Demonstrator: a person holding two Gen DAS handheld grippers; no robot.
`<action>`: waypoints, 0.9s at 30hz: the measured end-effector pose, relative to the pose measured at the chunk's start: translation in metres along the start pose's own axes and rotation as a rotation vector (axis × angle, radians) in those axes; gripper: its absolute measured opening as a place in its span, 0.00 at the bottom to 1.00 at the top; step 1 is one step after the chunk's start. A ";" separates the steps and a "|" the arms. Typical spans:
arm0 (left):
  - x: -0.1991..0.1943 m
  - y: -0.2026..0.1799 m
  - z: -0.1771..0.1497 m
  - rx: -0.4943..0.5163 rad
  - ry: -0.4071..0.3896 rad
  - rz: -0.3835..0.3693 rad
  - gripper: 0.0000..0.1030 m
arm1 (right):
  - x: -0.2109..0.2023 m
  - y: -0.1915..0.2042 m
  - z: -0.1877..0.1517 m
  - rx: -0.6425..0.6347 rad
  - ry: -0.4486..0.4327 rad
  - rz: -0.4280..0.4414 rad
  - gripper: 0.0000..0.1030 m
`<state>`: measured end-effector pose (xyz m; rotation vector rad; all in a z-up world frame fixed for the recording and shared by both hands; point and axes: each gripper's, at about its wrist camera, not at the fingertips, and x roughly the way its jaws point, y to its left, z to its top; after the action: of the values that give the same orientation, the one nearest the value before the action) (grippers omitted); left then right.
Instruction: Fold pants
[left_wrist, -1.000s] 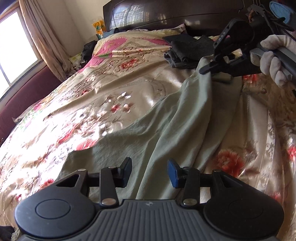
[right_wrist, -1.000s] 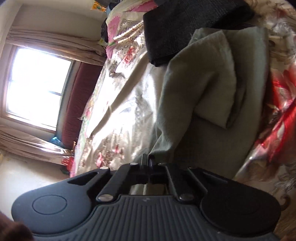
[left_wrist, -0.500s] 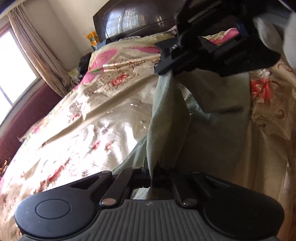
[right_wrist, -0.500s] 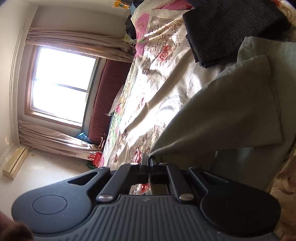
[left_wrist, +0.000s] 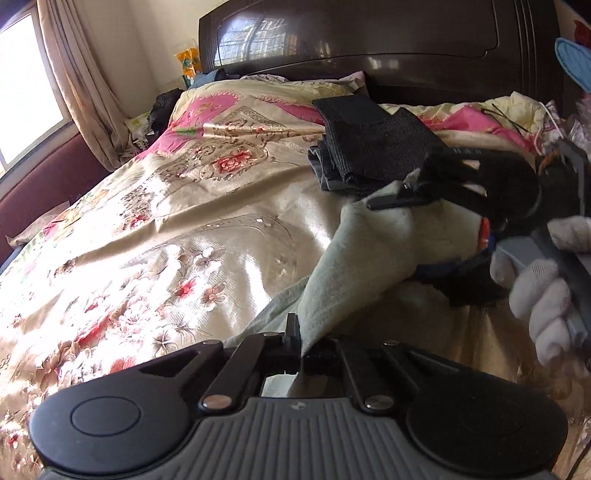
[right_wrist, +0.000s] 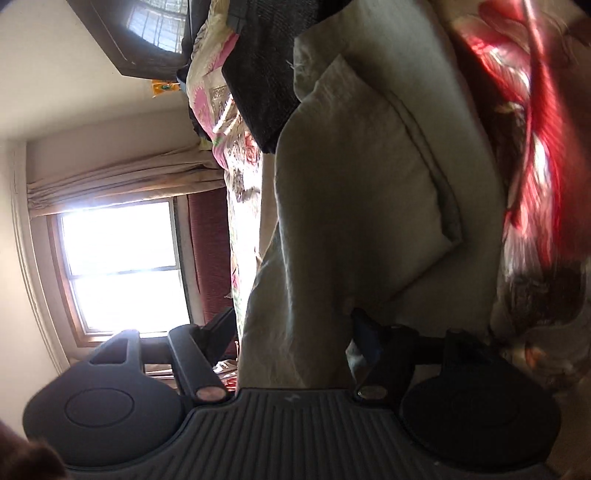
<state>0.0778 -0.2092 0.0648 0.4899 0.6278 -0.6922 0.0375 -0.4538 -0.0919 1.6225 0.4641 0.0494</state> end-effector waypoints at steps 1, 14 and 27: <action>-0.002 0.005 0.004 -0.017 -0.006 -0.005 0.19 | -0.003 0.000 -0.004 -0.006 0.007 0.002 0.67; -0.027 0.054 0.024 -0.178 -0.047 -0.027 0.19 | 0.004 0.006 -0.043 0.089 0.084 0.096 0.79; -0.033 0.055 0.008 -0.160 -0.021 -0.020 0.19 | -0.016 0.008 -0.009 -0.002 -0.082 0.045 0.77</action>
<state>0.0994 -0.1627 0.1040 0.3283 0.6635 -0.6598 0.0223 -0.4504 -0.0792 1.6263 0.3647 0.0171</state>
